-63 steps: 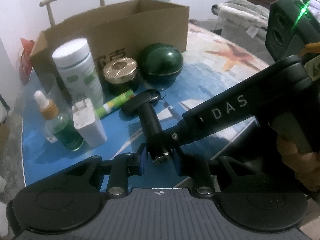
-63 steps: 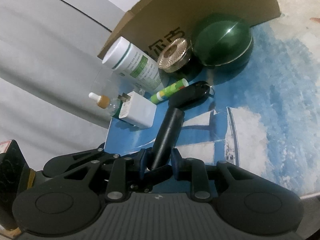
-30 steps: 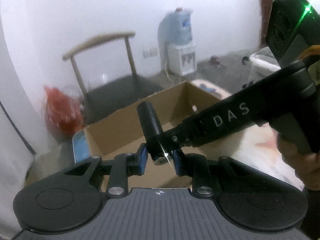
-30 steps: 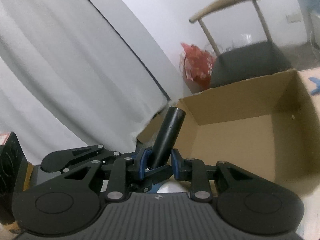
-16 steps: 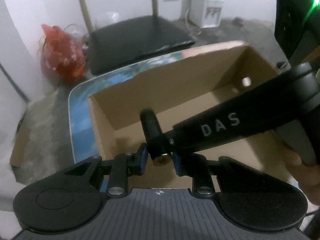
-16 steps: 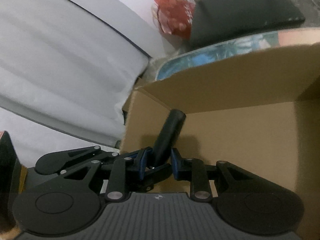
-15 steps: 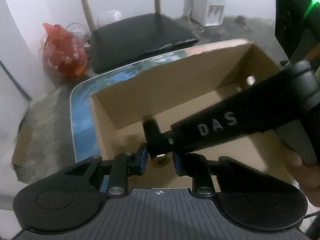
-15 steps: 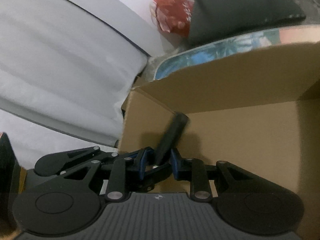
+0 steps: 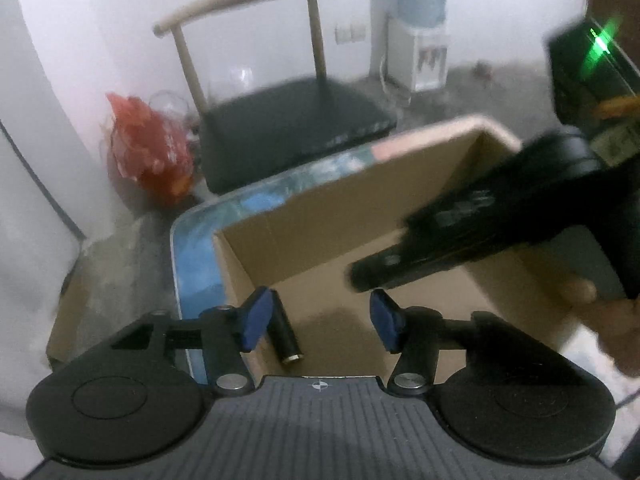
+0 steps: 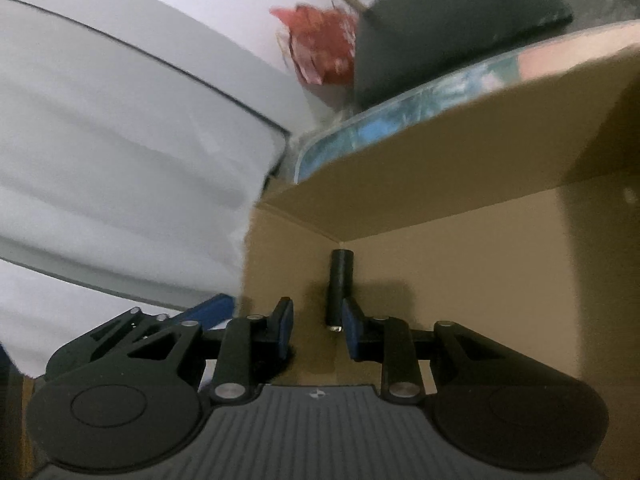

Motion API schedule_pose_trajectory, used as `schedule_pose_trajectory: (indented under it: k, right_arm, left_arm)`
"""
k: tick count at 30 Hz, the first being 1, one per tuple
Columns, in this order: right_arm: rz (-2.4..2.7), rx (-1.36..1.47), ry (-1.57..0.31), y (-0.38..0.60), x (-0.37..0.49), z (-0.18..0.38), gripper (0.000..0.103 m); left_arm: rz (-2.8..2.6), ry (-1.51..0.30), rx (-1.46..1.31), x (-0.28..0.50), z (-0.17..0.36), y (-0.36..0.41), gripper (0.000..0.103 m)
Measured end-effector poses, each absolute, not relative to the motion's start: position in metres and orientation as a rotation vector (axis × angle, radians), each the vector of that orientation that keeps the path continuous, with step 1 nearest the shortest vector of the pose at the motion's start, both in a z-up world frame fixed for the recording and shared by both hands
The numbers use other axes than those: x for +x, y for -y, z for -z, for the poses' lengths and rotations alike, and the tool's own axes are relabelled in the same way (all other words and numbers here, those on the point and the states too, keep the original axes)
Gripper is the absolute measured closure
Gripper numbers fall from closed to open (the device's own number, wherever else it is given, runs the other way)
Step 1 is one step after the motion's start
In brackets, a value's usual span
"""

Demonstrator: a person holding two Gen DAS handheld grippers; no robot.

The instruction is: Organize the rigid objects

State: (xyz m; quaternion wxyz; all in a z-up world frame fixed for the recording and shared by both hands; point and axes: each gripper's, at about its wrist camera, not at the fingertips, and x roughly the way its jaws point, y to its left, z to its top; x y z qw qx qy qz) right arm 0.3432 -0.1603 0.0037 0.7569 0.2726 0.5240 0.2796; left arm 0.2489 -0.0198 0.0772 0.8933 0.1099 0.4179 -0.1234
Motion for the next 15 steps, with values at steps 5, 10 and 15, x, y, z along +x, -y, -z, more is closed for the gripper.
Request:
schedule_pose_trajectory:
  k: [5, 10, 15]
  right_arm:
    - [-0.657, 0.614, -0.983, 0.212, 0.265, -0.047, 0.074]
    - [-0.692, 0.627, -0.842, 0.246, 0.194, -0.061, 0.074]
    - [-0.679, 0.640, -0.801, 0.258, 0.124, -0.029, 0.073]
  left_arm:
    - [0.289, -0.723, 0.168, 0.182, -0.118, 0.009, 0.040]
    - [0.364, -0.636, 0.109, 0.105, -0.125, 0.007, 0.033]
    - [0.417, -0.641, 0.121, 0.048, -0.087, 0.021, 0.032]
